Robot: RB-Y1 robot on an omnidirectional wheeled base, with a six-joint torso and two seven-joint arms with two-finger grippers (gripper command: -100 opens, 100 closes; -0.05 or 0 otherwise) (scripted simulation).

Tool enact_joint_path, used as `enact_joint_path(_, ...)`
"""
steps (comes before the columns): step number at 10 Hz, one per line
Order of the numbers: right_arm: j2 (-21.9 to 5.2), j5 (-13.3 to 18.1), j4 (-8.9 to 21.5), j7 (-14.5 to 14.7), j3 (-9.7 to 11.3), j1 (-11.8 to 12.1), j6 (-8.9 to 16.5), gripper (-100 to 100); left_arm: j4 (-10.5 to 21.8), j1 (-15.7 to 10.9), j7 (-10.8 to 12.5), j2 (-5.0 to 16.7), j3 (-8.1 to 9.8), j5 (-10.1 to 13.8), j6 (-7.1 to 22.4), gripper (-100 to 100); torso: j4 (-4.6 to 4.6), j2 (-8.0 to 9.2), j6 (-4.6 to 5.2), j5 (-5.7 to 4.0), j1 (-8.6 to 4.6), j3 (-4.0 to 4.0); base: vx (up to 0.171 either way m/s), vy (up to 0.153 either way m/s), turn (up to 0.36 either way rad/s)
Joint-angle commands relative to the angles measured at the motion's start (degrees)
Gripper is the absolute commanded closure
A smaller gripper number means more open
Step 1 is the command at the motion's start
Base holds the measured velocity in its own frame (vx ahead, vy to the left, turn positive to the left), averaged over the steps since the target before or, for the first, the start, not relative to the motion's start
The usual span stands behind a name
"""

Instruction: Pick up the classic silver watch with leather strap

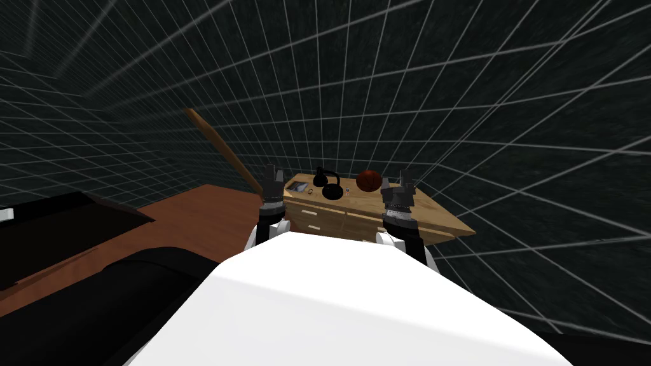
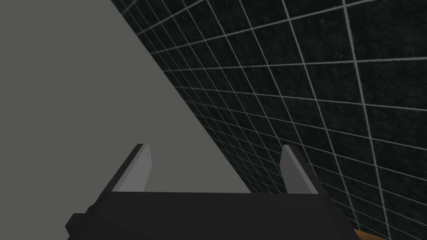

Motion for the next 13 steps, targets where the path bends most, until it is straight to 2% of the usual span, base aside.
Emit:
enact_joint_path(1,0.00,0.00,0.00,0.00,0.00,0.00,0.00,0,0.82,-0.61,0.19,2.23,-0.18,-0.32,0.97,-100,0.00,0.00,0.00,0.00,0.00,0.00,0.003,0.001,-0.042)
enact_joint_path(6,0.00,0.00,0.00,0.00,0.00,0.00,0.00,0,3.87,-2.39,0.84,7.84,-1.08,-1.43,4.33,-100,-0.01,-0.03,0.01,0.01,0.04,-0.02,0.004,0.005,-0.048)
enact_joint_path(12,0.00,0.00,0.00,0.00,0.00,0.00,0.00,0,10.59,-5.34,2.00,17.24,-3.75,-3.62,10.89,-100,0.00,-0.01,0.01,0.01,0.02,-0.01,-0.001,0.002,-0.089)
enact_joint_path(13,0.00,0.00,0.00,0.00,0.00,0.00,0.00,0,10.59,-5.34,2.00,17.24,-3.75,-3.62,10.89,-100,0.00,0.00,0.00,0.01,0.01,0.00,-0.004,0.000,-0.026)
